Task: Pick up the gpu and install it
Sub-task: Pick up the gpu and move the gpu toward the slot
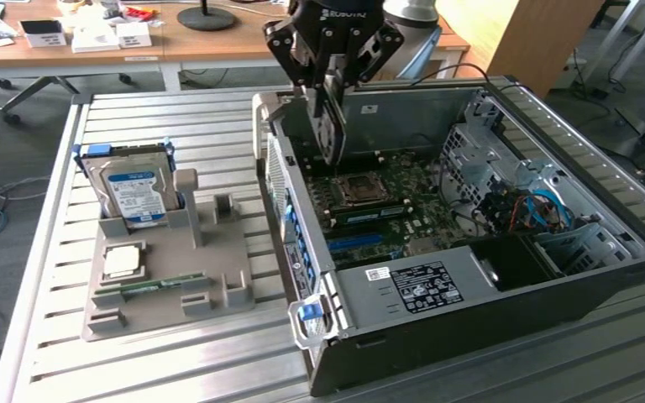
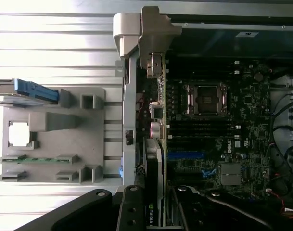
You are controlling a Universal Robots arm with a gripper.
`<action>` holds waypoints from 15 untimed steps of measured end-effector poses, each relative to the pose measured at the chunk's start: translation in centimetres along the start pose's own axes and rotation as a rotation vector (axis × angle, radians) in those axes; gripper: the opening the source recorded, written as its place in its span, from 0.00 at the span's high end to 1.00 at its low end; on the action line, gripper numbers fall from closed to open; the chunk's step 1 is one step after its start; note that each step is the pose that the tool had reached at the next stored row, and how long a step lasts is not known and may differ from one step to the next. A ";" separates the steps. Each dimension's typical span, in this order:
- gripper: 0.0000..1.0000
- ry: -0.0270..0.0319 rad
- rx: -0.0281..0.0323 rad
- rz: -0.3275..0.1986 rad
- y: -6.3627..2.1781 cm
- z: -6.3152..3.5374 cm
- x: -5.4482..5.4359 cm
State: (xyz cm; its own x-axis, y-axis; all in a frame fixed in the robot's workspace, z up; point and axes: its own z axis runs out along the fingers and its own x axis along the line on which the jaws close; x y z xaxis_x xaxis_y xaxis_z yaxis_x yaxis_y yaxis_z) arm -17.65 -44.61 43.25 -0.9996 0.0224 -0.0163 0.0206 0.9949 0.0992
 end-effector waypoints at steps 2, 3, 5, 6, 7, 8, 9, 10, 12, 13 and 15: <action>0.73 0.0000 0.0001 0.000 0.01 0.00 -0.4; 0.73 -0.0001 0.0000 0.000 0.01 0.01 -0.6; 0.73 0.0000 0.0000 0.000 0.03 0.02 -1.1; 0.73 0.0000 0.0000 0.000 0.03 0.03 -1.3; 0.73 0.0000 0.0000 0.000 0.03 0.03 -1.4; 0.73 0.0000 0.0000 0.000 0.03 0.03 -1.5; 0.73 0.0000 0.0000 0.000 0.03 0.03 -1.5; 0.73 0.0000 0.0001 0.000 0.03 0.02 -1.5; 0.73 0.0000 0.0001 0.000 0.03 0.02 -1.5; 0.73 0.0000 0.0000 0.000 0.03 0.03 -1.5; 0.73 -0.0001 -0.0001 0.000 0.04 0.04 -1.7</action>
State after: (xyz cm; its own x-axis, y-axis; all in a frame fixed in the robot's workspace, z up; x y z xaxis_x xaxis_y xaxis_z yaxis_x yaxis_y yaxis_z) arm -15.91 -44.60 43.24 -0.9996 0.0224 -0.0163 0.0207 0.9948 0.0992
